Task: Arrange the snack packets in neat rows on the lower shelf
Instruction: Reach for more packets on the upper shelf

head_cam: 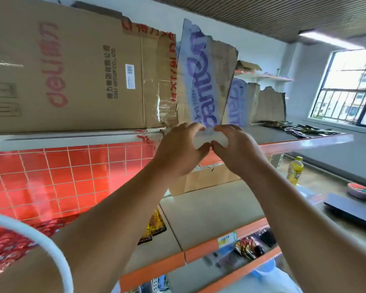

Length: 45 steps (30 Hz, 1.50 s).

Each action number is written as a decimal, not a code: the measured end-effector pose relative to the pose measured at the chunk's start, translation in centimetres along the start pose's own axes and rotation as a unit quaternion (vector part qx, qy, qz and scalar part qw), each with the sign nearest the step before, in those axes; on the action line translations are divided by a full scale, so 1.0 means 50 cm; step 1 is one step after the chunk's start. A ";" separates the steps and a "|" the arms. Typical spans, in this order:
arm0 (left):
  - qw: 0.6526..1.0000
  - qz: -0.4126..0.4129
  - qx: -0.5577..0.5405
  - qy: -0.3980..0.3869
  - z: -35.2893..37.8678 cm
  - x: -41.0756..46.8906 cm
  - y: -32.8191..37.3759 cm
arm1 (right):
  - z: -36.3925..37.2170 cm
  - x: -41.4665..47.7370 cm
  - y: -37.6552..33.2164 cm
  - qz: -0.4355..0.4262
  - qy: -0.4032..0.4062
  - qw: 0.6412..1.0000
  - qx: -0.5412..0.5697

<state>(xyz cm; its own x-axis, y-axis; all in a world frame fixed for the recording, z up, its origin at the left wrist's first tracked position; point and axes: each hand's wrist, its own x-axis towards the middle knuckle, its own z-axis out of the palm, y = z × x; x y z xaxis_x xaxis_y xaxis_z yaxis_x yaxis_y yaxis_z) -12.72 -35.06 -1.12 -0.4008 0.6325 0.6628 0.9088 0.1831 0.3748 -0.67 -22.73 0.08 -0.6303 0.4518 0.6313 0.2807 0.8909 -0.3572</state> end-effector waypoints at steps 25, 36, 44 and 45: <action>0.900 0.093 0.168 -0.391 0.253 0.529 0.064 | -0.046 0.373 0.604 0.206 -0.055 0.961 -0.175; 0.897 0.022 0.238 -0.372 0.371 0.642 0.144 | -0.082 0.495 0.833 0.213 -0.192 0.927 -0.241; 0.904 -0.039 0.236 -0.354 0.532 0.710 0.196 | -0.020 0.568 0.801 -0.022 -0.356 0.932 -0.062; 0.915 -0.053 0.214 -0.337 0.544 0.708 0.195 | -0.015 0.572 0.800 -0.058 -0.353 0.933 -0.033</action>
<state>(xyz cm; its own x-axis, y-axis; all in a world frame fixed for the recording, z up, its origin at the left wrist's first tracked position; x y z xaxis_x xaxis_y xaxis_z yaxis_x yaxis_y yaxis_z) -14.90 9.57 8.36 -0.4585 0.8881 0.0322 0.8886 0.4576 0.0306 -6.91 25.84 4.35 -0.9724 0.2289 0.0446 0.2103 0.9435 -0.2561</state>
